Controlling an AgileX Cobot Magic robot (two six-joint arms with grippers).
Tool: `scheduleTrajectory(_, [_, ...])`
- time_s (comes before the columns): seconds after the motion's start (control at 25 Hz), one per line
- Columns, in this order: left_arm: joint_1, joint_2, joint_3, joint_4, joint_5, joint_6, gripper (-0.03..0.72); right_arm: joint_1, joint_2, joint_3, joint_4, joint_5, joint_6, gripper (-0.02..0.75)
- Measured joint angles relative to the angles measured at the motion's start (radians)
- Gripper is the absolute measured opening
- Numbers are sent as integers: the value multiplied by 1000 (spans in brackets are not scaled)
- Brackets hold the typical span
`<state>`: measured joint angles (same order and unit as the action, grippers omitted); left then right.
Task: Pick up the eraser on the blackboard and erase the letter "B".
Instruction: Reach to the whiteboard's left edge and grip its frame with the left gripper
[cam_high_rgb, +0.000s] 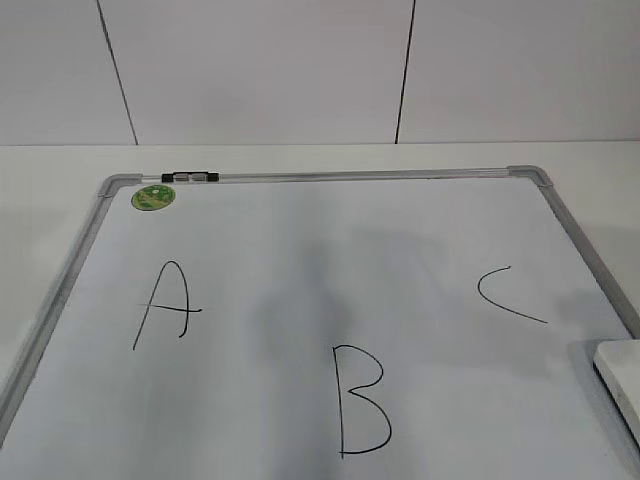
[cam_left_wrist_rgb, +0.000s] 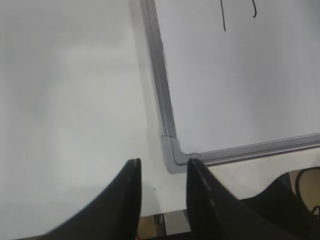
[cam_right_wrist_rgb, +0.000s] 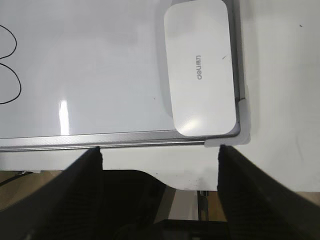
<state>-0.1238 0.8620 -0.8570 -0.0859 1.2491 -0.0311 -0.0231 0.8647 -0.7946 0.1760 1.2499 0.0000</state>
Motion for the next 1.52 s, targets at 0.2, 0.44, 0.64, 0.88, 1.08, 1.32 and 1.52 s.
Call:
scheduleTrajectory(0.2, [0, 261, -104, 0, -4, 0, 239, 0, 33, -23, -12, 0, 0, 551])
scheduleTrajectory(0.44, [0, 527, -231, 2, -39, 4, 238, 0, 33, -27, -30, 0, 0, 551])
scheduleTrajectory(0.64, [0, 688, -304, 2, -113, 5, 239, 0, 33, -29, -32, 0, 0, 551])
scheduleTrajectory(0.88, [0, 812, -315, 0, -181, 6, 238, 0, 33, -29, -32, 0, 0, 551])
scheduleTrajectory(1.08, [0, 877, -316, 0, -241, 6, 238, 0, 33, -29, -32, 0, 0, 551])
scheduleTrajectory(1.32, [0, 935, -317, 0, -305, 6, 238, 0, 33, -29, -32, 0, 0, 551])
scheduleTrajectory(1.52, [0, 970, -320, 2, -361, 6, 238, 0, 33, -29, -32, 0, 0, 551])
